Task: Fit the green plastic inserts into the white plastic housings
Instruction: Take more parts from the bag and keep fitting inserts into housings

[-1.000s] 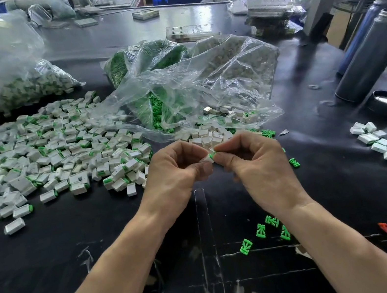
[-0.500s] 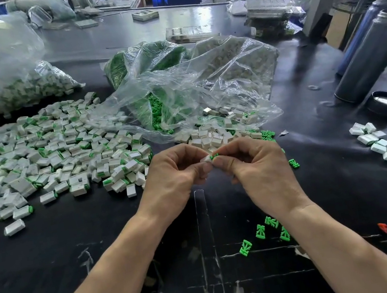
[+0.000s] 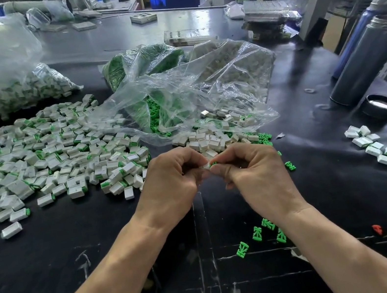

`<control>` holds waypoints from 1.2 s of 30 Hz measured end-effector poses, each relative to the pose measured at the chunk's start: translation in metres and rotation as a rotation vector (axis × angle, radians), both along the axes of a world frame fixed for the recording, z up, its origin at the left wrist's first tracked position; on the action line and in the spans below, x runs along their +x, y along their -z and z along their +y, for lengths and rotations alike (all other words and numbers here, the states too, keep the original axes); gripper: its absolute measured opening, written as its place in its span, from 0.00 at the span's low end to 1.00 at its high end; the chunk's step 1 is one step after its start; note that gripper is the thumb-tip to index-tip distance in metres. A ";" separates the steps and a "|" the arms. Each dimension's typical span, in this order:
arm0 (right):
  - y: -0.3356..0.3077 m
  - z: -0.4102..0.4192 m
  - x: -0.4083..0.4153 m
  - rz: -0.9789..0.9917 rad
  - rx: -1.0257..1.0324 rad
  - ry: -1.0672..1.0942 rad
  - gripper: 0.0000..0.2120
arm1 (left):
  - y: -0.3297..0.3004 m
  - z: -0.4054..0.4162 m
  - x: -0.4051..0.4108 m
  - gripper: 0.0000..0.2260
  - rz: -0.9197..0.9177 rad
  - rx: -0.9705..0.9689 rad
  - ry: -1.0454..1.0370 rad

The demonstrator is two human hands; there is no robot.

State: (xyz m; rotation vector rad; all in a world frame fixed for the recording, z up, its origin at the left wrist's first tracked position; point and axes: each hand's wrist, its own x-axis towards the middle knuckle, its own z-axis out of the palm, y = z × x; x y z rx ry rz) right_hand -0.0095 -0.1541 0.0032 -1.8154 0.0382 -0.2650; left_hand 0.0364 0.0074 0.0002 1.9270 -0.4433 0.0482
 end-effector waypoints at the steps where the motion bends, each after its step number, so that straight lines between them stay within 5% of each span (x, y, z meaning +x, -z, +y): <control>1: -0.001 0.001 0.000 0.004 0.037 -0.002 0.09 | -0.001 0.000 -0.001 0.11 0.011 -0.021 -0.002; 6: -0.002 0.002 0.000 0.007 0.155 0.003 0.10 | -0.002 -0.001 -0.002 0.13 0.087 -0.133 -0.002; 15: 0.003 0.008 0.000 -0.097 0.023 0.082 0.15 | 0.001 -0.004 -0.001 0.09 0.107 -0.190 0.008; 21: 0.002 0.008 -0.002 -0.036 0.176 0.002 0.04 | 0.002 -0.007 0.000 0.05 0.138 -0.260 0.025; 26: 0.004 0.019 0.003 0.153 0.347 -0.005 0.32 | 0.003 -0.008 -0.001 0.04 0.173 -0.271 0.049; 36: 0.002 0.022 0.002 0.322 0.466 -0.066 0.30 | 0.002 -0.011 -0.006 0.03 0.353 -0.381 0.260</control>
